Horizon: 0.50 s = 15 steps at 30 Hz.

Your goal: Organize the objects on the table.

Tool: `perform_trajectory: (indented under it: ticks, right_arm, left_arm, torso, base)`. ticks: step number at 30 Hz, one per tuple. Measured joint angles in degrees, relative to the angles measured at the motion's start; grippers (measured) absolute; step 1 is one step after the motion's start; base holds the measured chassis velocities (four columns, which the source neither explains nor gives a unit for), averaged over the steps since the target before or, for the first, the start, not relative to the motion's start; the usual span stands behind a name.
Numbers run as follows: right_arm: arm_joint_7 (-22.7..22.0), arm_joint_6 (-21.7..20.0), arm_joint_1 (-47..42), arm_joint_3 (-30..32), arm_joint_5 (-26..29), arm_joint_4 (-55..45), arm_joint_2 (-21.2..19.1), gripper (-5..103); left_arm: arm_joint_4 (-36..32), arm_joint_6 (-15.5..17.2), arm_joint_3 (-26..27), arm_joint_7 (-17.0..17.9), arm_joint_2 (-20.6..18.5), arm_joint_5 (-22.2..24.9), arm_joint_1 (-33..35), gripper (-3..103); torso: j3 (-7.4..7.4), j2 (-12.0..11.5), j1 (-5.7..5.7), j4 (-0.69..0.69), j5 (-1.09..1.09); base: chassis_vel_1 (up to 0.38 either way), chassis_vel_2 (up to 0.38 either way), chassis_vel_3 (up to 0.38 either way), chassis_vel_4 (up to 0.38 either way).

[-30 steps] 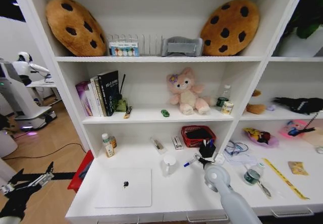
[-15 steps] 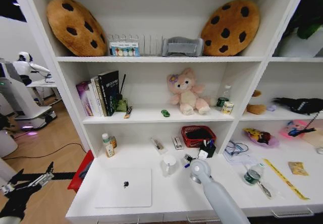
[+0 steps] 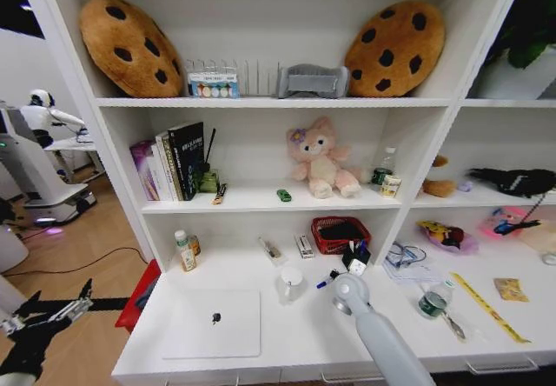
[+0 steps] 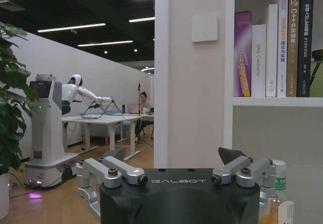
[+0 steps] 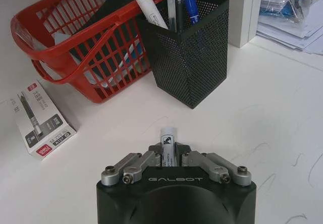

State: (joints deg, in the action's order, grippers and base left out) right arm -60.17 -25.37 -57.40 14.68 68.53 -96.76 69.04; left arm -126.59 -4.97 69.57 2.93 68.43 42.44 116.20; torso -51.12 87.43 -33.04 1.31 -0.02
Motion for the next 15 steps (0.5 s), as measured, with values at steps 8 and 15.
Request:
perform_trajectory:
  ticks: [8, 15]
  right_arm:
    - [7.2, 3.0, -2.6, 1.8, -5.7, -4.0, -0.9, 11]
    - [24.4, 16.3, -4.1, 5.3, -31.9, -5.7, -3.8, 11]
  left_arm:
    - [0.0, 0.0, 0.0, 0.0, 0.0, 0.0, 0.0, 100]
    - [0.0, 0.0, 0.0, 0.0, 0.0, 0.0, 0.0, 100]
  torso:
    - [-0.04, 0.0, -0.03, -0.02, 0.08]
    - [-0.01, 0.0, -0.02, -0.01, 0.02]
  base:
    - [0.0, 0.0, 0.0, 0.0]
    - [0.0, 0.0, 0.0, 0.0]
